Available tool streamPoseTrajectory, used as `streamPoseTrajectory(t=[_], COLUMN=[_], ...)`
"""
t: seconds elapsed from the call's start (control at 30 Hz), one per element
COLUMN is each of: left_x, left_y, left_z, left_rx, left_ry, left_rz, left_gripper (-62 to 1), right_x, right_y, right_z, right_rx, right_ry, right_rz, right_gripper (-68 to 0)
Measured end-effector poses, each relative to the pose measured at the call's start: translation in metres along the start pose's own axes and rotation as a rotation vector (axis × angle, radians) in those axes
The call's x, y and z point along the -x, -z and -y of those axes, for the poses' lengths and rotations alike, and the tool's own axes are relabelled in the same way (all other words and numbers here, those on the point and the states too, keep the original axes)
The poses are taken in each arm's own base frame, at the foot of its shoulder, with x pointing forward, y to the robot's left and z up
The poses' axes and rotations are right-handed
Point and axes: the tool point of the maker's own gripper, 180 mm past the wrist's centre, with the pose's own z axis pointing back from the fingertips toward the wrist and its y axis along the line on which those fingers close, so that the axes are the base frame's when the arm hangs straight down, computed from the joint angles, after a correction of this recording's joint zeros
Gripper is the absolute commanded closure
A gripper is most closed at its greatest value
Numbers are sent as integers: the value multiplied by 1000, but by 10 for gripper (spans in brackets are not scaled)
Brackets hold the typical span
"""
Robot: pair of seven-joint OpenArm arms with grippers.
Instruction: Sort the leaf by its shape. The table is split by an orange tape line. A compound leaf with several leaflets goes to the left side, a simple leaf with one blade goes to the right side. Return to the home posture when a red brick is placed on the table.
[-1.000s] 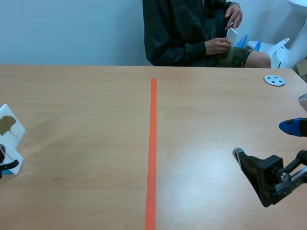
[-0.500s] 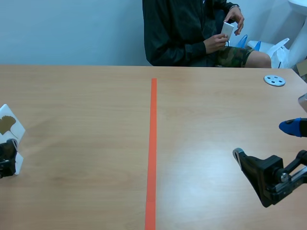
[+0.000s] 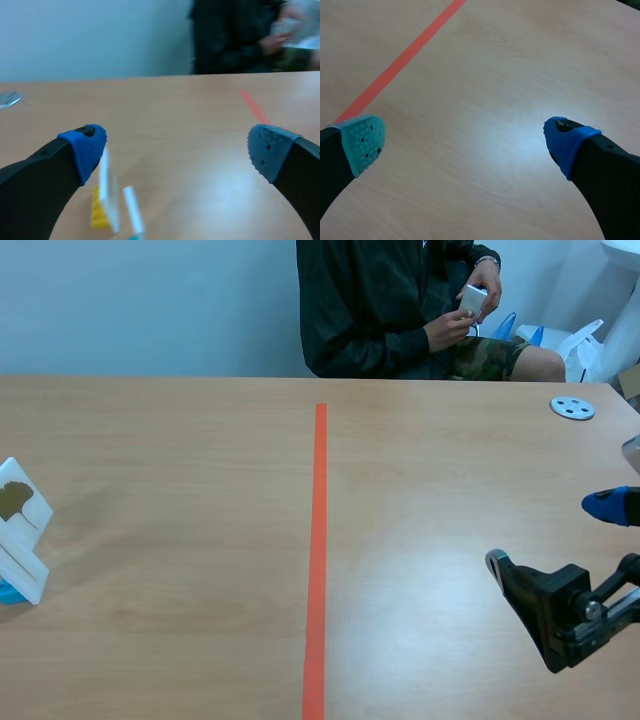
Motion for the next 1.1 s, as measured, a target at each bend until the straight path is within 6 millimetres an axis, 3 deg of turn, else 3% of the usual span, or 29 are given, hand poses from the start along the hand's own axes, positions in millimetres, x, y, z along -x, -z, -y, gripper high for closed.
streamPoseTrajectory(t=[0.1, 0.27, 0.6, 0.77, 1.0, 1.1], left_x=[-7, -9, 46, 53, 102, 113], left_y=[-6, -6, -7, 11, 19, 17], left_z=[53, 85, 181, 189, 177, 176], left_rx=[237, 334, 596, 547, 416, 404], left_ry=[48, 42, 28, 52, -32, -52], left_rz=[-20, -21, -168, -152, -267, -293], left_gripper=[-623, -623, -623, -623, -623, -623], right_x=[0, 0, 0, 0, -1, -2], right_y=[0, 0, 0, 0, 0, 0], right_z=[0, 0, 0, 0, 0, -1], right_rx=[0, 0, 0, 0, -1, -3], right_ry=[0, 0, 0, 0, 7, 25], right_rz=[0, 0, 0, 0, 3, 12], right_gripper=[-679, -679, -679, -679, -679, -679])
